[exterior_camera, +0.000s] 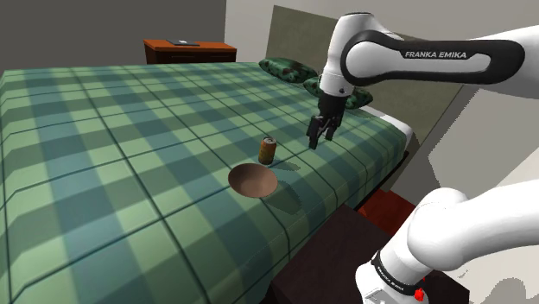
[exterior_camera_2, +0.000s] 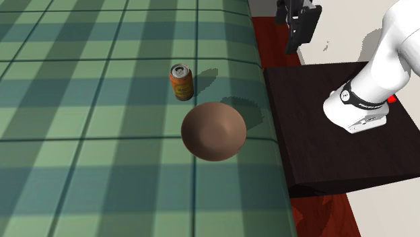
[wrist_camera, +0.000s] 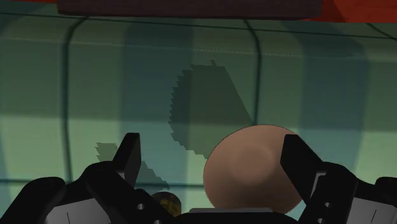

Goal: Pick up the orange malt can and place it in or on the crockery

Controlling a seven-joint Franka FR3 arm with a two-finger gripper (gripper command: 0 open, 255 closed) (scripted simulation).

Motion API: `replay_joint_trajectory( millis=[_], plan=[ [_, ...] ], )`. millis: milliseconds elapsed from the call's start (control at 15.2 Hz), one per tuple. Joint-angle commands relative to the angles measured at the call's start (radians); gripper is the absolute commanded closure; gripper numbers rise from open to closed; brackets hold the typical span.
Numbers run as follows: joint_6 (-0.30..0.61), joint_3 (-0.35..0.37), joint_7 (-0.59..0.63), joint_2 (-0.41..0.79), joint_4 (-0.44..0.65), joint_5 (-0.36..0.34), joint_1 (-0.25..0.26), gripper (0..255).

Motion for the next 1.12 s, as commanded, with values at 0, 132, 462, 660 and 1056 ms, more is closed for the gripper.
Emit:
replay_joint_trajectory(
  millis=[0,132,462,660,1056],
  plan=[
    [0.053,-0.004,-0.005,0.075,0.028,-0.006,-0.006,0],
    [0.103,-0.008,-0.01,0.147,0.056,-0.013,-0.011,0],
    [0.208,-0.018,-0.021,0.332,0.148,-0.026,-0.023,0],
    [0.257,-0.024,-0.027,0.445,0.218,-0.032,-0.029,0],
    [0.321,-0.035,-0.039,0.67,0.394,-0.041,-0.04,0]
  ],
)
